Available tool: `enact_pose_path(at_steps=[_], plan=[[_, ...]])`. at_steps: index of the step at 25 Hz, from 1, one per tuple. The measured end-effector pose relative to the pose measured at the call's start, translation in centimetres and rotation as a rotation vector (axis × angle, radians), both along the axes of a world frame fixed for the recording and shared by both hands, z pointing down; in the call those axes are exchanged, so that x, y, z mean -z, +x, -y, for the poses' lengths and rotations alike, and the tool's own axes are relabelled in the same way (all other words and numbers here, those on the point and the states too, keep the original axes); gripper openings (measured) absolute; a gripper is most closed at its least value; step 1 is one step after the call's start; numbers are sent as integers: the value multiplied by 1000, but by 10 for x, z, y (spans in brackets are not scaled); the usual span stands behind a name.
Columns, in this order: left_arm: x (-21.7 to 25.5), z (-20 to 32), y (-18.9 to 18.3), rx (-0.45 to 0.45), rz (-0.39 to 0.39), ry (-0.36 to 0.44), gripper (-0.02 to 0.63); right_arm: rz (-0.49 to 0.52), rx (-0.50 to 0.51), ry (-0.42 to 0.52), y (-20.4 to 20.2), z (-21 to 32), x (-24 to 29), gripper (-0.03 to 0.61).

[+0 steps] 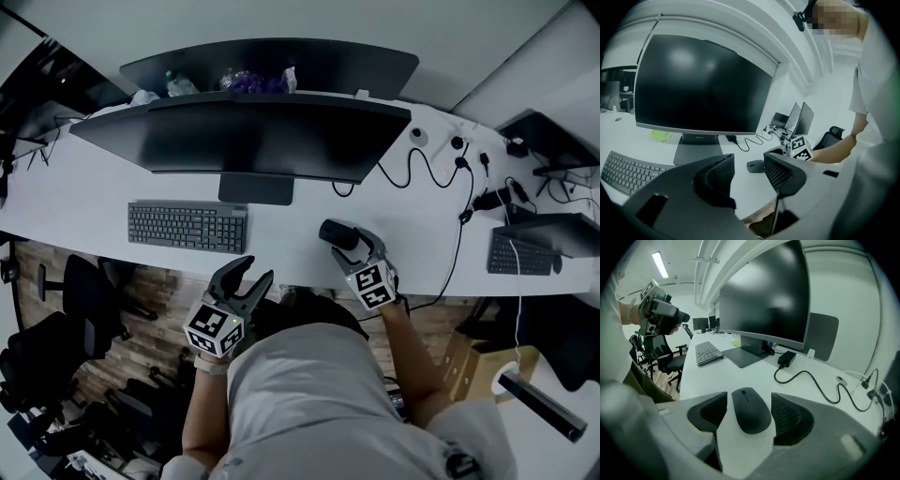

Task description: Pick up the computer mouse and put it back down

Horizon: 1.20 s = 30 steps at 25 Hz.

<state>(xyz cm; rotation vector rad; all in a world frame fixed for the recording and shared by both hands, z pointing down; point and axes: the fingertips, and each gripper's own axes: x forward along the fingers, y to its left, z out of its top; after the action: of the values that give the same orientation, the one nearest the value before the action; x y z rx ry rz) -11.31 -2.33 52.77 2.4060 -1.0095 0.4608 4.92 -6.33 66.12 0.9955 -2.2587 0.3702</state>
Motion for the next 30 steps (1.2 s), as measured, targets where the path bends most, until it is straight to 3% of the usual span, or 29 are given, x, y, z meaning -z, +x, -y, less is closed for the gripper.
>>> enact_pose_path(at_steps=[18, 30], plan=[[-14, -5, -3, 52, 9, -38, 178, -132, 128, -58, -2, 11, -51, 299], [-15, -4, 0, 64, -8, -42, 178, -107, 169, -121, -8, 14, -56, 299]])
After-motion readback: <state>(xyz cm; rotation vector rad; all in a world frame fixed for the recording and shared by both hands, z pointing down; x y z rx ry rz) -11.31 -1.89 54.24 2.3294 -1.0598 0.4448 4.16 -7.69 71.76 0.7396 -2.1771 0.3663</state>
